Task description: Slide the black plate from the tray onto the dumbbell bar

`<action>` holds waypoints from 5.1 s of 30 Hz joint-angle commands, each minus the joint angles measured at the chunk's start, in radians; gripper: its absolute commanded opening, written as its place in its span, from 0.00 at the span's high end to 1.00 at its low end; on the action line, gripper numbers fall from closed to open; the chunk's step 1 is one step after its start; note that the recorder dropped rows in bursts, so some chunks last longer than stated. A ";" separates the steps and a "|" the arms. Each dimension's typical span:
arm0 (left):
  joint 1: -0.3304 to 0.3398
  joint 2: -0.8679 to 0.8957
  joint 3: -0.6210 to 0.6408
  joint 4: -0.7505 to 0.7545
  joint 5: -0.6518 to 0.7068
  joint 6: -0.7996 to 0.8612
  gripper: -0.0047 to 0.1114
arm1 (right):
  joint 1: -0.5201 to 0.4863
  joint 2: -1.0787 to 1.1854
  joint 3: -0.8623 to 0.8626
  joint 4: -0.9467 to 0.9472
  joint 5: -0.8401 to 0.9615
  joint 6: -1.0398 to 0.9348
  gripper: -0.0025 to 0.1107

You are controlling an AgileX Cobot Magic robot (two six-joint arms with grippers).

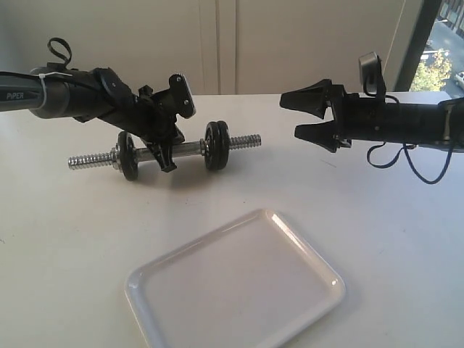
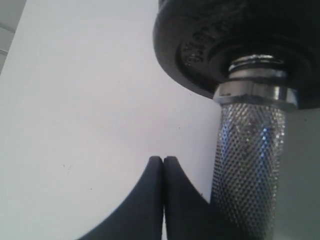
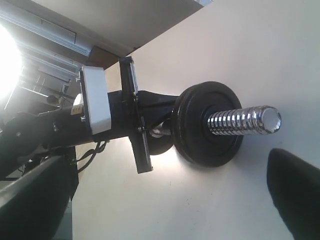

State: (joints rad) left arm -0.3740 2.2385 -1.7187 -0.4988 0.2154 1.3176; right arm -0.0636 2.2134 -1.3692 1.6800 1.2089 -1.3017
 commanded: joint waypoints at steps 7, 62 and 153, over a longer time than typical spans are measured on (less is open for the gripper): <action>-0.004 -0.007 0.006 -0.004 0.080 -0.012 0.96 | -0.024 -0.116 -0.005 0.043 0.012 -0.097 0.98; -0.004 -0.102 0.006 -0.001 0.037 -0.063 0.96 | -0.036 -1.094 0.732 0.064 -0.590 -0.601 0.98; 0.310 -2.184 1.406 -0.493 -0.029 -0.360 0.96 | -0.036 -1.563 0.988 -0.018 -0.622 -0.204 0.98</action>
State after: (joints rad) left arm -0.0665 0.0605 -0.3244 -0.9323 0.2078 0.9713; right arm -0.0974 0.6536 -0.3858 1.6660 0.5839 -1.5094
